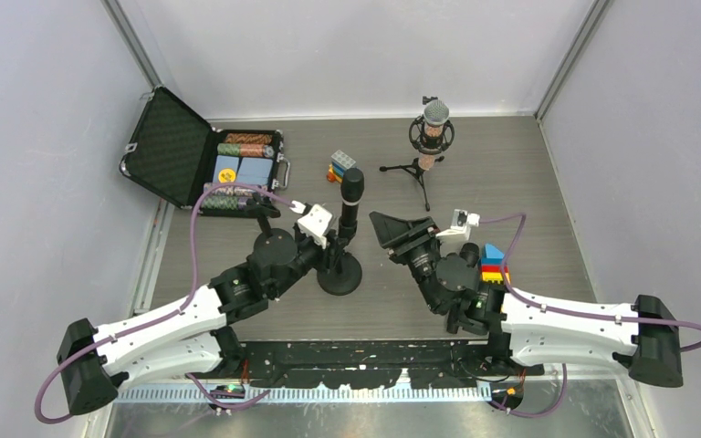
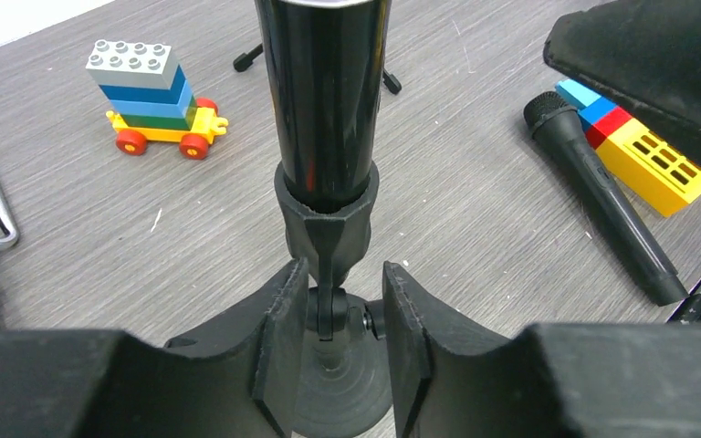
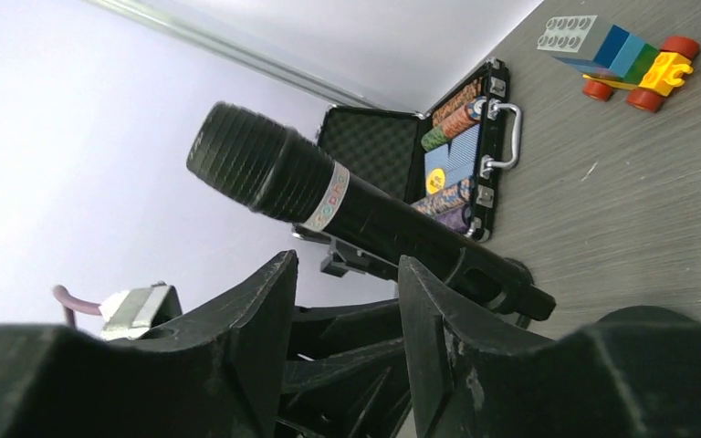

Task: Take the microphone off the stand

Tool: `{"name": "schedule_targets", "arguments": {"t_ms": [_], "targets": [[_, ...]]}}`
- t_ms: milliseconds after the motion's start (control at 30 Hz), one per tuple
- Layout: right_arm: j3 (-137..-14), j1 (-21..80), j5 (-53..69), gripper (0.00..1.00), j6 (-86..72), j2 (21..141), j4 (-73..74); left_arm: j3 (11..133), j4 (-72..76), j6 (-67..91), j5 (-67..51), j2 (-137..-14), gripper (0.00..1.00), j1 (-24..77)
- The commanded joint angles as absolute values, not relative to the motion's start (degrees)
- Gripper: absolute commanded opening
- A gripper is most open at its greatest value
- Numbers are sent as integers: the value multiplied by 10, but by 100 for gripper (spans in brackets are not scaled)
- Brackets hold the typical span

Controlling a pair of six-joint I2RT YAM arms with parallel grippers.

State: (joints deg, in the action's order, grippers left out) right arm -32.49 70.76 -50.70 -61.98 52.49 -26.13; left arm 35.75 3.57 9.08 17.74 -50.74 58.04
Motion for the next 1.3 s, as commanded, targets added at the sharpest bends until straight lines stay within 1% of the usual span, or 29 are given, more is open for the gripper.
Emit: {"name": "schedule_targets", "arguments": {"t_ms": [0, 67, 133, 233, 367, 400, 600, 667, 800, 833, 867, 900, 967, 1033, 1100, 1267], "targets": [[-348, 707, -472, 52, -531, 539, -257, 376, 33, 68, 168, -506, 36, 578], [-365, 707, -456, 54, -498, 544, -237, 378, 20, 58, 162, -507, 37, 578], [-394, 708, -439, 55, -461, 554, -193, 380, 8, 49, 157, -507, 41, 578], [-448, 707, -427, 59, -419, 573, -100, 378, 2, 46, 145, -509, 43, 571], [-475, 707, -427, 62, -396, 590, -54, 372, 6, 56, 110, -525, 37, 558], [-474, 707, -422, 62, -392, 591, -57, 370, 10, 57, 106, -529, 33, 558], [-466, 707, -420, 62, -388, 587, -65, 363, 25, 53, 80, -541, 18, 557], [-470, 707, -435, 62, -392, 585, -48, 361, 25, 48, 70, -541, 16, 557], [-477, 708, -450, 62, -390, 584, -21, 358, 19, 44, 64, -541, 13, 556], [-478, 708, -452, 63, -390, 586, -17, 358, 17, 43, 64, -541, 14, 556], [-482, 708, -452, 63, -388, 589, -10, 359, 15, 43, 66, -542, 19, 555], [-484, 708, -454, 63, -387, 591, -7, 359, 14, 43, 69, -543, 27, 555], [-490, 708, -459, 63, -387, 597, 9, 359, 11, 43, 75, -543, 39, 555], [-496, 708, -463, 63, -388, 603, 18, 362, 6, 43, 78, -544, 44, 555], [-497, 708, -465, 63, -390, 606, 20, 361, 5, 42, 87, -546, 46, 555], [-493, 708, -468, 63, -394, 604, 14, 361, 6, 40, 94, -564, 45, 555]]}}
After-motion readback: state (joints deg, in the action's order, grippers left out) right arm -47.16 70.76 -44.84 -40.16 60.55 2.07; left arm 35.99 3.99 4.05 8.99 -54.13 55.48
